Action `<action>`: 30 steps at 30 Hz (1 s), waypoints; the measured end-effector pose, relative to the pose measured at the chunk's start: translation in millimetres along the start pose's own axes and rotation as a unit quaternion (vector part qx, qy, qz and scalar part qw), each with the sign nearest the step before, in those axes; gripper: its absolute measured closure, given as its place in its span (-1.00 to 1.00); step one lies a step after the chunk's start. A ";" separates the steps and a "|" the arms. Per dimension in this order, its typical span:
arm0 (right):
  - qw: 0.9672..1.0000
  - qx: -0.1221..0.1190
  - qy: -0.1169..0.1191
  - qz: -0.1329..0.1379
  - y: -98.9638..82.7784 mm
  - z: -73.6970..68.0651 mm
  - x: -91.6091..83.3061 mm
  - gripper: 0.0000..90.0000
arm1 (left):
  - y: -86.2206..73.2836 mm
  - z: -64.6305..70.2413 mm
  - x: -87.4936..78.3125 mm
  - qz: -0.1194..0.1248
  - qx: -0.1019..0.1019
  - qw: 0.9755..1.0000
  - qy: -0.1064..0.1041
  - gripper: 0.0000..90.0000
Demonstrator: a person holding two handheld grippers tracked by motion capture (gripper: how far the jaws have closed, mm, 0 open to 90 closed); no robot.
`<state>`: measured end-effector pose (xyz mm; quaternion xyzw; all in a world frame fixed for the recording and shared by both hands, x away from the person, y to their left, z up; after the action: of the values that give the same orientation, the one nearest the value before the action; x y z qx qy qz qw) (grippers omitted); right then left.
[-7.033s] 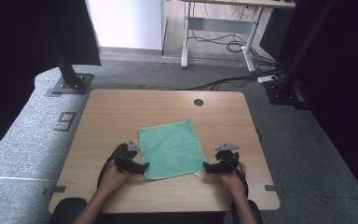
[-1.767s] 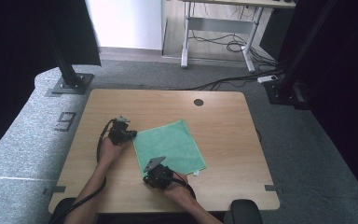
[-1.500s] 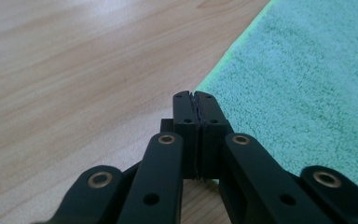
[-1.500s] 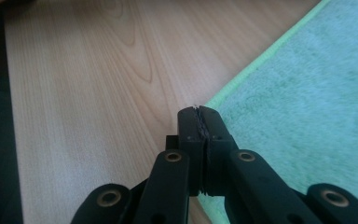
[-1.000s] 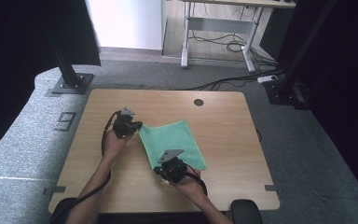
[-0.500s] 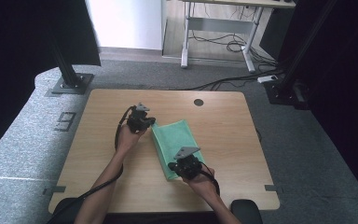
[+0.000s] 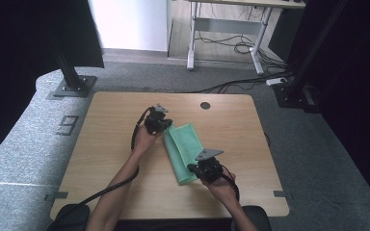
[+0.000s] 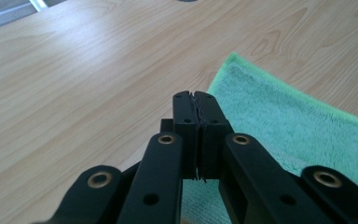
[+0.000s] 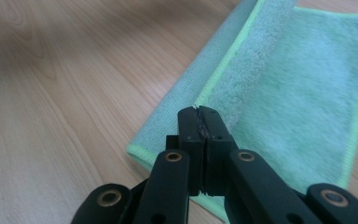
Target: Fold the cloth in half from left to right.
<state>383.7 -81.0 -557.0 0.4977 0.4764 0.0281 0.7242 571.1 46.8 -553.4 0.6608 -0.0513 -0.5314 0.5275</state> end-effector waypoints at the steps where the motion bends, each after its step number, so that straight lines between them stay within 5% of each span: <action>1: 1.000 0.001 -0.001 0.001 -0.6 2.1 -1.1 0.95 | 1.8 1.0 1.1 0.002 0.000 1.000 -0.001 0.95; 12: 1.000 0.016 -0.022 -0.005 -11.2 23.8 -11.0 0.95 | 20.6 14.9 23.2 -0.017 0.021 1.000 -0.004 0.95; 30: 0.998 0.032 -0.036 -0.042 -35.2 42.2 1.2 0.95 | 10.1 15.7 57.4 -0.047 0.018 0.999 -0.006 0.90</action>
<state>399.4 -127.4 -581.9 0.5011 0.4712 -0.0353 0.7250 588.9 -3.7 -581.2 0.6690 -0.0327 -0.5584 0.4894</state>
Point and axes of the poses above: each handheld gripper's, and its own axes: x roughly forward along the jaws, y roughly out of its top, z roughly to its right, the point moved 9 cm from there along x, roughly forward along the jaws, and after that the axes turned 8 degrees about -y, right-handed, at the moved point
